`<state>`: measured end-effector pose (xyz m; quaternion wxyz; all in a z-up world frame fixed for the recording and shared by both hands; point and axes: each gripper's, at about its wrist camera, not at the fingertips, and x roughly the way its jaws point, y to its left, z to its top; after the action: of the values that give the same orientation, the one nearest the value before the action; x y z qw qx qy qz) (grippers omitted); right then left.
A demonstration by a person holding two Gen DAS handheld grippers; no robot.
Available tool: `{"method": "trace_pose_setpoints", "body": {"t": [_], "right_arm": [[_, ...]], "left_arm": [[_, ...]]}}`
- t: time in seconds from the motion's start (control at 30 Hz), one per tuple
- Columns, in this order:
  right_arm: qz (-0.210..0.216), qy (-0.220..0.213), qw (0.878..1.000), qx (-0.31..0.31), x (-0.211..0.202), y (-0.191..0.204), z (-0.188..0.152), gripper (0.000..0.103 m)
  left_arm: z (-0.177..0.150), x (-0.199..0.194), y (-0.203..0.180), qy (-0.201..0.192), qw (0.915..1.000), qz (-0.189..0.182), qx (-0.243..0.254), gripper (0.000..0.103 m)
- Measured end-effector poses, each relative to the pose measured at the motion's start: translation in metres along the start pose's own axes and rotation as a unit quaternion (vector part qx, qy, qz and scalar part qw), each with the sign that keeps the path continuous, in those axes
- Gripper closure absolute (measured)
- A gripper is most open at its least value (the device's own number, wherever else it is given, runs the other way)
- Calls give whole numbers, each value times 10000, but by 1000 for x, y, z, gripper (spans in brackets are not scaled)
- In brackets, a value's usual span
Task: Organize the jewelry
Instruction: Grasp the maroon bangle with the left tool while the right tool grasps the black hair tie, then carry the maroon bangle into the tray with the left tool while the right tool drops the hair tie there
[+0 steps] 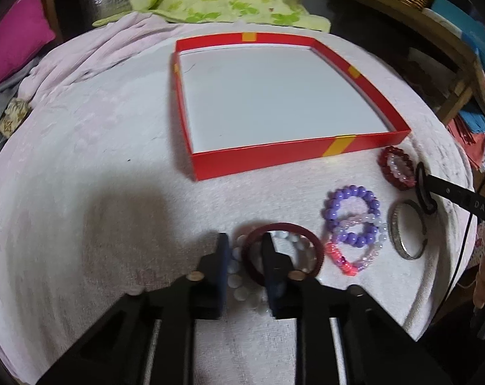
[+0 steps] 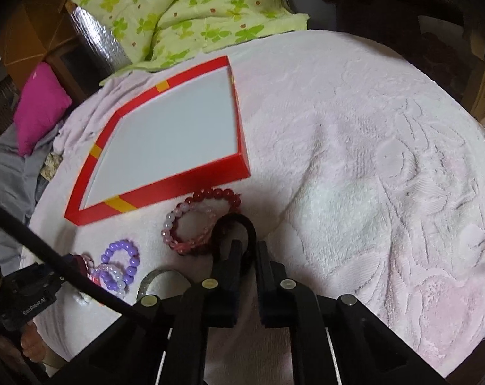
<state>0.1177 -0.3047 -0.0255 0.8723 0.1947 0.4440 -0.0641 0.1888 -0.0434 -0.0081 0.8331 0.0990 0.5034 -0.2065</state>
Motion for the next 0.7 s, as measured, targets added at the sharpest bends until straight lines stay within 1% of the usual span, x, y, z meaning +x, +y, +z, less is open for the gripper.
{"method": "trace_pose_setpoints", "body": {"t": [0.03, 0.1, 0.2, 0.43, 0.57, 0.7], "right_arm": [[40, -16, 10000, 36, -1, -2, 1, 94], [125, -50, 9999, 104, -4, -6, 2, 94], [336, -240, 9989, 199, -16, -13, 2, 94], [837, -543, 9937, 512, -36, -24, 4, 94], [1100, -741, 9892, 629, -44, -17, 8, 94], [1344, -744, 9857, 693, -39, 0, 18, 94]], "left_arm": [[1, -1, 1, -22, 10000, -7, -14, 92], [0, -5, 4, -94, 9999, -59, -85, 93], [-3, -18, 4, -253, 9995, -179, -87, 93], [-5, -45, 0, -580, 9981, -199, 52, 94], [0, -61, 0, -731, 9971, -163, 164, 94], [11, -74, 3, -865, 9959, -22, 265, 94]]}}
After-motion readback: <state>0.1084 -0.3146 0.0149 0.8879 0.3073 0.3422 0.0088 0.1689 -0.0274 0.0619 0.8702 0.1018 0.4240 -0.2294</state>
